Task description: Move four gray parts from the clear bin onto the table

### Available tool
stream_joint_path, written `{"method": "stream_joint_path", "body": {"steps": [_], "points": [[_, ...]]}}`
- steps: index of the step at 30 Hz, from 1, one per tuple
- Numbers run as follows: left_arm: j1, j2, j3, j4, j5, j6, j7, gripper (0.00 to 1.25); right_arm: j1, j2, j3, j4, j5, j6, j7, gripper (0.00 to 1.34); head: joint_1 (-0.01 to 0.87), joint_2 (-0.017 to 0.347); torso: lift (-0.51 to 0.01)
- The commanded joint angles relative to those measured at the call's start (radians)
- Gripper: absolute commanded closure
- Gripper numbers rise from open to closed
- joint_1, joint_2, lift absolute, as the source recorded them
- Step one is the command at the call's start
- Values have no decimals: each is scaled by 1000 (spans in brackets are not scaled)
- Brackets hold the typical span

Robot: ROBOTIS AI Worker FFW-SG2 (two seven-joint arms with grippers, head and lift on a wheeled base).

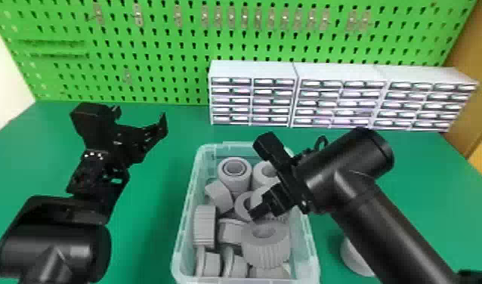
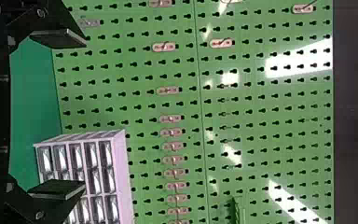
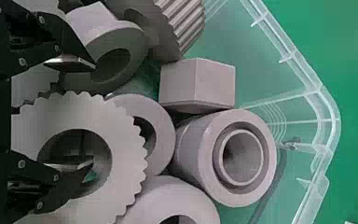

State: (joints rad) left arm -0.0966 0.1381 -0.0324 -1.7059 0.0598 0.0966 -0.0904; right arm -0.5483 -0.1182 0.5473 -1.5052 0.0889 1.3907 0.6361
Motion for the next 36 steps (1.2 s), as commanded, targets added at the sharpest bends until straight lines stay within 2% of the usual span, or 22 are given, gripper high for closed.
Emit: {"method": "stream_joint_path", "body": {"steps": [1,4,7,9,24,32,36], "points": [[0,0,-1,0,0,0,0,206,-4,0,5,10,0,-6,4,602,678,34,-50],[0,0,-1,0,0,0,0,206,-4,0,6,11,0,-7,5,733,678,34,-50],[2,0,0,0,2,0,0,206,-4,0,11,10,8,-7,7,1019,678,34,-50],[2,0,0,0,2,0,0,206,-4,0,14,5,17,-7,7,1124,678,34,-50],[2,0,3,0,3,0,-5,206,5,0,0,-36,34,-13,7,1127,678,34,-50],[5,0,5,-1,3,0,-6,206,-4,2,-12,-79,-18,-99,7,1127,678,34,-50],[9,0,9,-1,3,0,-6,206,-12,6,-21,-105,-18,-127,7,1127,678,34,-50]]}}
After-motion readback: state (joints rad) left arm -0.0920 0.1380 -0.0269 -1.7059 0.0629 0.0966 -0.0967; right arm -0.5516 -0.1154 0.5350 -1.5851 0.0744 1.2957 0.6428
